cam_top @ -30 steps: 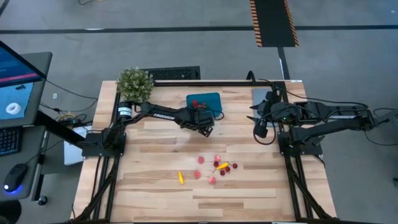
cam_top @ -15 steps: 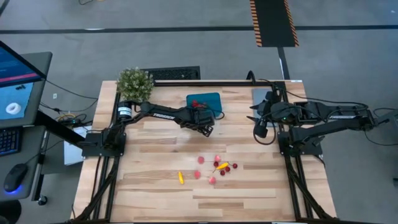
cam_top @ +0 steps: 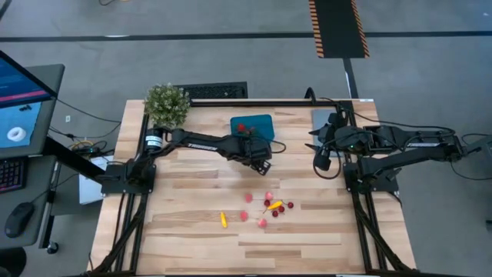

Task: Pick and placing Produce into tupperware
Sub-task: Put the strawberry into the blue bin

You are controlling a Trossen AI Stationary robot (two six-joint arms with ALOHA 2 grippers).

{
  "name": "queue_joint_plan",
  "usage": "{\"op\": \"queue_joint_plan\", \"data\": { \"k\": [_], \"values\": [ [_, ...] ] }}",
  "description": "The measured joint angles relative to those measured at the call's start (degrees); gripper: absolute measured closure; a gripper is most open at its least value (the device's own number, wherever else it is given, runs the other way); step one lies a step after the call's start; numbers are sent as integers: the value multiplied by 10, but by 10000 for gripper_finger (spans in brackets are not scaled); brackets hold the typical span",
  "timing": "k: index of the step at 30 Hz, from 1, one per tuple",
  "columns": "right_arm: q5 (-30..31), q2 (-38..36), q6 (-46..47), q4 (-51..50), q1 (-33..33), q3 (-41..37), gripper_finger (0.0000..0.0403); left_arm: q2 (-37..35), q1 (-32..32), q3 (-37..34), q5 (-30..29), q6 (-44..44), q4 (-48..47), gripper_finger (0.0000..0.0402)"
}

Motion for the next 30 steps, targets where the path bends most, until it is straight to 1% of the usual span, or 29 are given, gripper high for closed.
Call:
{"op": "queue_joint_plan", "data": {
  "k": [4, 7, 10, 14, 16, 20, 24, 30],
  "values": [
    [0, 0, 0, 0, 0, 0, 178, 0, 7, 70, -55, 40, -58, 253],
    [0, 0, 0, -1, 0, 0, 178, -1, 23, 111, -94, 74, -78, 251],
    [0, 0, 0, -3, 0, 0, 178, -1, 48, 133, -93, 102, -76, 250],
    [0, 0, 0, -8, 0, 0, 178, 0, 80, 133, -77, 123, -69, 250],
    [0, 0, 0, -13, 0, 0, 178, 0, 95, 125, -72, 126, -65, 250],
    [0, 0, 0, -14, 0, 0, 178, 1, 117, 102, -42, 135, -41, 249],
    [0, 0, 0, -14, 0, 0, 178, 1, 127, 74, -36, 133, -2, 249],
    [0, 0, 0, -14, 0, 0, 178, 14, 129, 57, -30, 129, 28, 249]
  ]
}}
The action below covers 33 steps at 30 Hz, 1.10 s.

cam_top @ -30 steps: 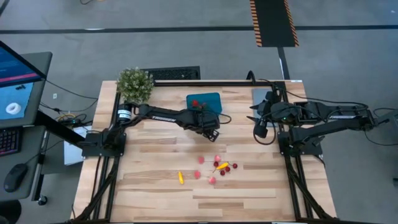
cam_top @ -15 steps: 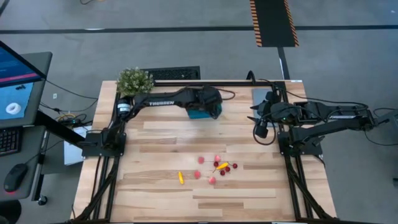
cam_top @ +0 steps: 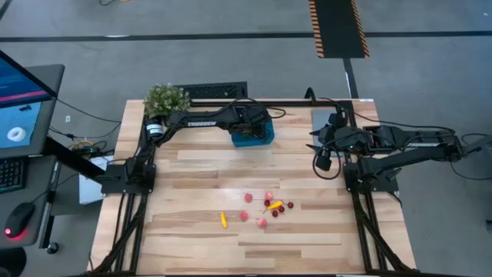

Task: Pick and placing Produce into tupperware
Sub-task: Put the strawberry into the blue bin, then put the peach into the blue bin

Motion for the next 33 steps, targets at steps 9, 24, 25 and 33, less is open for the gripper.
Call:
{"op": "queue_joint_plan", "data": {
  "k": [9, 24, 25, 33],
  "values": [
    [0, 0, 0, -2, 0, 0, 178, 36, 2, 0, 14, -14, 3, 248],
    [0, 0, 0, -1, -1, 0, 178, 36, 5, 0, 33, 1, 4, 246],
    [0, 0, 0, -1, -1, 0, 178, 36, 5, 0, 35, 1, 4, 243],
    [0, 0, 0, -1, -1, 0, 178, 36, 5, 0, 39, 26, 8, 190]
  ]
}}
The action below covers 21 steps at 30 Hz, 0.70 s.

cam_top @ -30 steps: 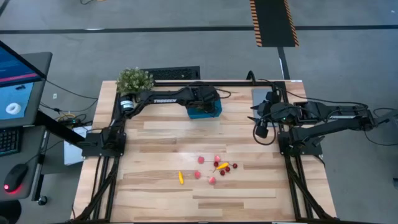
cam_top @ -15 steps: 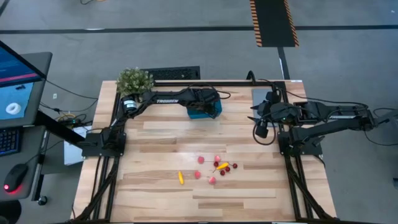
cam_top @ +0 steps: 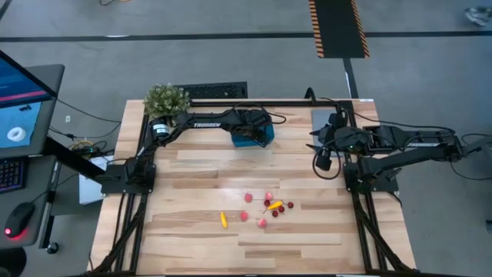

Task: Pick and placing Produce into tupperware
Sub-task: Put the peach into the blue bin

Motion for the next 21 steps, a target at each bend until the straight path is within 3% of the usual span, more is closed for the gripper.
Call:
{"op": "queue_joint_plan", "data": {
  "k": [5, 11, 21],
  "values": [
    [0, 0, 0, 0, 0, 0, 178, -3, 0, 14, 1, 8, -21, 174],
    [0, 0, 0, 0, 0, 0, 178, -22, -18, 86, -9, 43, -98, 185],
    [0, 3, 0, 7, 0, 0, 178, -58, -106, 134, -13, 47, -211, 196]
  ]
}}
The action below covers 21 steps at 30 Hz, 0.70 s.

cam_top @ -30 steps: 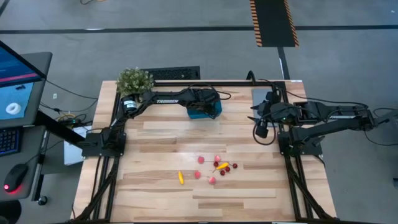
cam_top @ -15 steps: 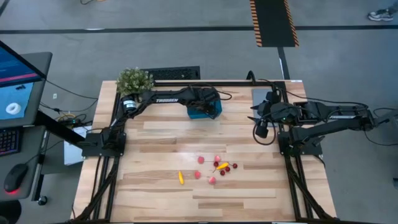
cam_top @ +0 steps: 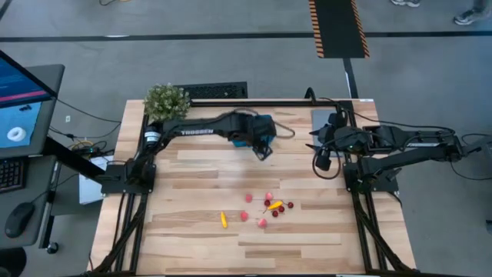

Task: Pick and placing Produce into tupperware
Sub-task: Put the peach into the blue bin

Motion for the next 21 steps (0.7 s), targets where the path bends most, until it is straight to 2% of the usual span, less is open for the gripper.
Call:
{"op": "queue_joint_plan", "data": {
  "k": [10, 21],
  "values": [
    [0, 16, 0, 0, 0, 0, 178, -7, -133, 0, 13, -44, -24, 196],
    [0, 47, 0, -1, 0, 0, 178, -12, -247, -1, 16, -161, -129, 196]
  ]
}}
